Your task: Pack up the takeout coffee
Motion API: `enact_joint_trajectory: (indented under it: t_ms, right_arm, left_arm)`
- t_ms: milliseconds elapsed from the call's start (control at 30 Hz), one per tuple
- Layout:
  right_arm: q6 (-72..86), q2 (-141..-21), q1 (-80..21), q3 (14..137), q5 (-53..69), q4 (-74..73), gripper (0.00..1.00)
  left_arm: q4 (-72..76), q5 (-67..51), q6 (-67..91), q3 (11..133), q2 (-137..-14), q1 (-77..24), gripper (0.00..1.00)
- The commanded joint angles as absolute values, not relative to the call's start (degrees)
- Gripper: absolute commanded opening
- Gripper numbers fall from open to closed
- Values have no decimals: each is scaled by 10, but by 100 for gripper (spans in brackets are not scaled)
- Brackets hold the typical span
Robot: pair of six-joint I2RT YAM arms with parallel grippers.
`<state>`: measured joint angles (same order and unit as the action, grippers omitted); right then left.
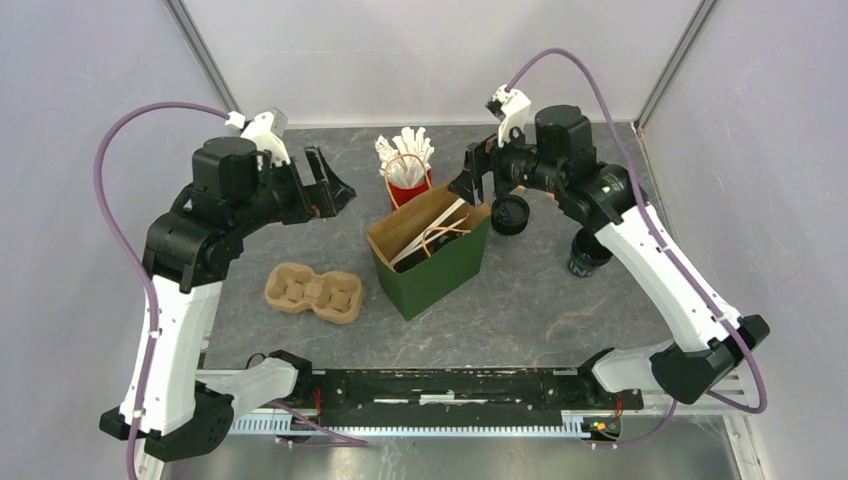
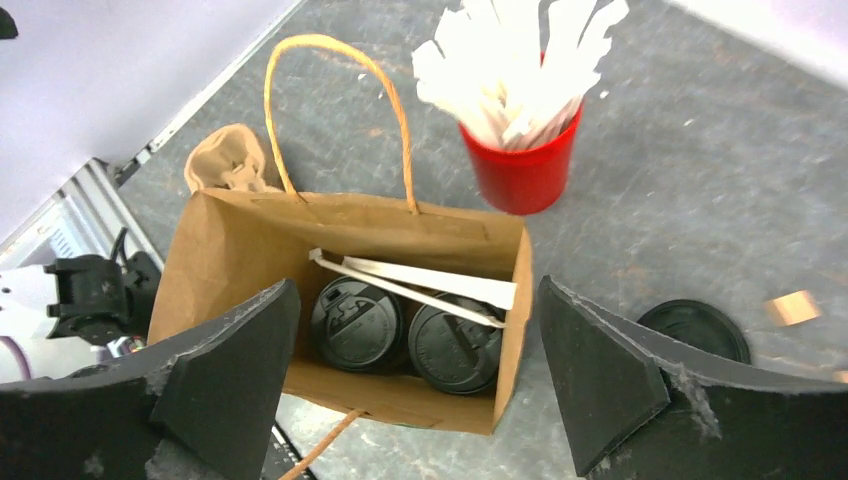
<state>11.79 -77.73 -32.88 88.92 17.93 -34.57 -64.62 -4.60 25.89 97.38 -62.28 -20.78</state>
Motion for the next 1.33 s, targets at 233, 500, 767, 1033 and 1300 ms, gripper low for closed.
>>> enact_joint_trajectory:
  t_ms: [233, 500, 767, 1033, 1300]
  right_arm:
    - [101, -654, -327, 909, 56, -388, 98]
    - [152, -554, -327, 810, -52, -387, 98]
    - [174, -505, -327, 743, -45, -347, 98]
    - [168, -503, -327, 752, -54, -334, 98]
    - [167, -507, -327, 751, -47, -333, 98]
  left_arm:
    - [-614, -93, 242, 1017, -573, -210, 100]
    - [-587, -112, 252, 941, -491, -211, 100]
    - [-606, -95, 261, 908, -458, -210, 100]
    - [-605, -89, 263, 905, -461, -210, 100]
    - [-605, -86, 263, 905, -460, -211, 100]
